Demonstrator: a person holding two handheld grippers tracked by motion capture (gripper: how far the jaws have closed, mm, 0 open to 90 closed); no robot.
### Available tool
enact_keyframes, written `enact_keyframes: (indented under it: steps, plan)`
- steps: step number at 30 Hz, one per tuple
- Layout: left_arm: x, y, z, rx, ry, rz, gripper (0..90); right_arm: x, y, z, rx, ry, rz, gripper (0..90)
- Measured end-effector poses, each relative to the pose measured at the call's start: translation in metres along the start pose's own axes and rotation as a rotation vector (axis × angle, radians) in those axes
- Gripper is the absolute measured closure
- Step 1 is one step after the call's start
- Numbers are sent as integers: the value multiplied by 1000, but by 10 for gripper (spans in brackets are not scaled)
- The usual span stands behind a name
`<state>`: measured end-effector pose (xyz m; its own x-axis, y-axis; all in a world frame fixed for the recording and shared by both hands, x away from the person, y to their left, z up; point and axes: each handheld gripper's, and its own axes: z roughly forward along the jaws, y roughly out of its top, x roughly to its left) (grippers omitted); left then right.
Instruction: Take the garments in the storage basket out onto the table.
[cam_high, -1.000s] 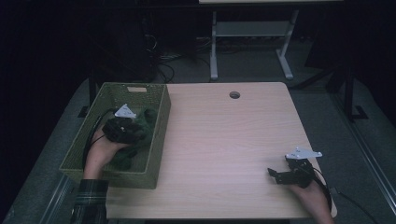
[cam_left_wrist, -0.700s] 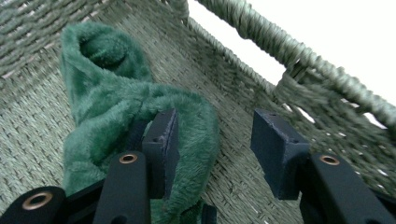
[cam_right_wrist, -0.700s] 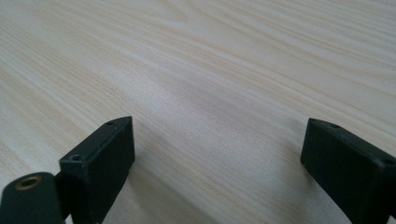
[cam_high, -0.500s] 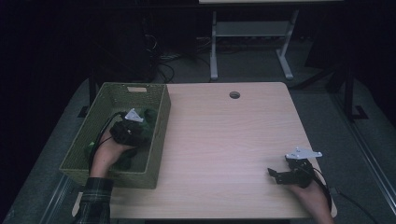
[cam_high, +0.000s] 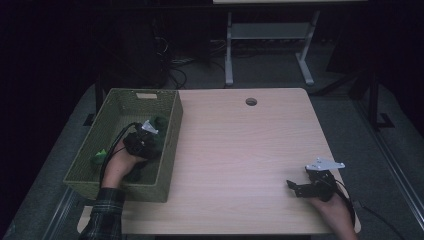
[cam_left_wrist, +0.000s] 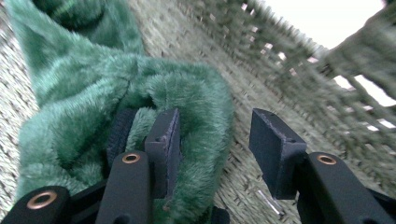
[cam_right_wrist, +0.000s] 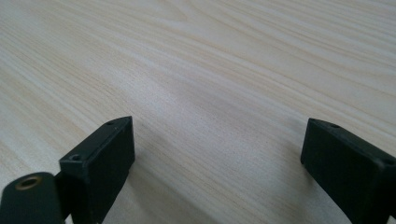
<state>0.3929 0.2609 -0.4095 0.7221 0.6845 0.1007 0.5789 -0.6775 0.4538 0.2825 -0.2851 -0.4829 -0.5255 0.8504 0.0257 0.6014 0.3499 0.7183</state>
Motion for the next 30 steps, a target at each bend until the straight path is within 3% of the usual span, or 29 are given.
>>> enact_keyframes:
  steps: [7,9,11,13,20,24,30]
  plan:
    - [2,-2,11,79,13,0,534,0,0,0,0,0,0,95]
    - [1,-3,13,114,24,6,590,0,0,0,0,0,0,95]
    - [1,-3,13,119,22,2,681,0,0,0,0,0,0,95]
    - [1,-3,12,125,7,-30,771,0,0,0,0,0,0,95]
    - [4,-3,7,119,-22,-93,815,0,0,0,0,-1,2,95]
    - [6,-3,3,106,-28,-101,817,0,0,0,0,-1,2,95]
    - [10,-5,-11,57,-47,-137,821,0,0,0,0,-1,1,95]
